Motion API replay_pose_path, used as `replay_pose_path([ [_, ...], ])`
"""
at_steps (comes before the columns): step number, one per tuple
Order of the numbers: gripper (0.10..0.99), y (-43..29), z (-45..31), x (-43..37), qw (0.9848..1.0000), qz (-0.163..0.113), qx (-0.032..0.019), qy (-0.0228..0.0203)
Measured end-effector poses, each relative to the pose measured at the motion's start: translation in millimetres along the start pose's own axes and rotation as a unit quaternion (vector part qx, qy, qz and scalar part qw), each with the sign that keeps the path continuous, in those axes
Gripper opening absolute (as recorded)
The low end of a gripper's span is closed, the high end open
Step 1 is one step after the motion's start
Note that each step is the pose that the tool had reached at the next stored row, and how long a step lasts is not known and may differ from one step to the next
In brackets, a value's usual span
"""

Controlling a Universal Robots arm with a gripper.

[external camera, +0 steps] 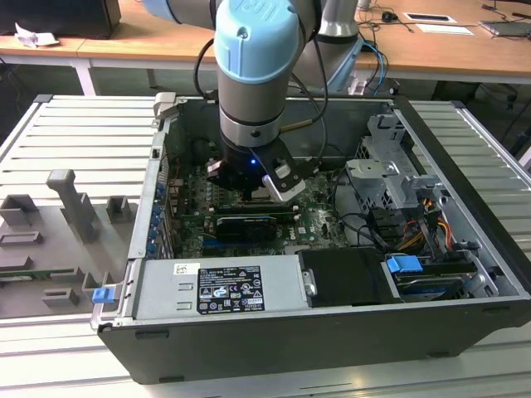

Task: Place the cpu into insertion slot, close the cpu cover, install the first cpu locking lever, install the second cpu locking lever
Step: 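Install the second cpu locking lever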

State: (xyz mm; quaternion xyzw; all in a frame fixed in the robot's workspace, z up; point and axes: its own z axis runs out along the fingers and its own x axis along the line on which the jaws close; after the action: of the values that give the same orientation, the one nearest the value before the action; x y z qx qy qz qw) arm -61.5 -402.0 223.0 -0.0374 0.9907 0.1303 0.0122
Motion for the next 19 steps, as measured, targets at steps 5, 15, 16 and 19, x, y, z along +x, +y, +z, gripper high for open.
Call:
replay_pose_path([
  [5,0.106,-2.9,-0.5,5.2,0.9999,0.0,-0.0114,-0.0008],
  [15,0.106,-3.7,1.9,9.0,0.9988,0.001,-0.0482,-0.0037],
  [16,0.106,-4.2,1.7,9.3,0.9985,0.001,-0.0542,-0.0042],
  [19,0.106,-4.3,0.1,9.5,0.9982,0.001,-0.0605,-0.0047],
])
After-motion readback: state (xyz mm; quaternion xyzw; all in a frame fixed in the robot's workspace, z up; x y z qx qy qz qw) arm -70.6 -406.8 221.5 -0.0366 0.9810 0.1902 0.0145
